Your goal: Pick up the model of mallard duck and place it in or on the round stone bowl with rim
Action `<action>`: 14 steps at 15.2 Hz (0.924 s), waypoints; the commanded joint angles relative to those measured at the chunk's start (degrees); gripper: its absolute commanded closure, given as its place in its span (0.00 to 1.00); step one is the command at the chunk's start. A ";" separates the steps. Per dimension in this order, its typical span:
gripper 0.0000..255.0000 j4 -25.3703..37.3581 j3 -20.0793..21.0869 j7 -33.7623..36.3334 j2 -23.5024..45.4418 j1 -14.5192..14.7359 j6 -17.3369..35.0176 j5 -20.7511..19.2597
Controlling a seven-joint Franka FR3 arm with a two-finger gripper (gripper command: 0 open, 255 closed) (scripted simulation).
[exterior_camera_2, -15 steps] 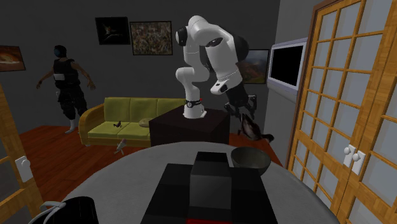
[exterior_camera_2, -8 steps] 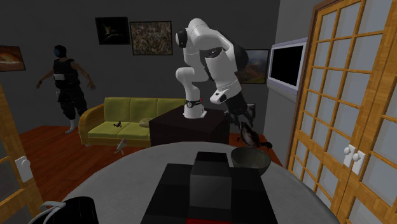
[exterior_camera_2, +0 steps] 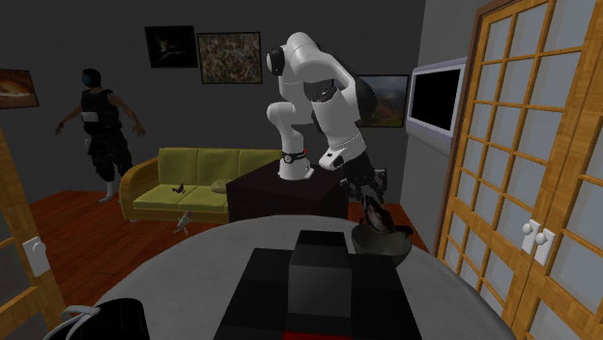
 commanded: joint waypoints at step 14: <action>0.00 0.86 -0.28 0.03 -3.05 -1.58 -4.32 -0.09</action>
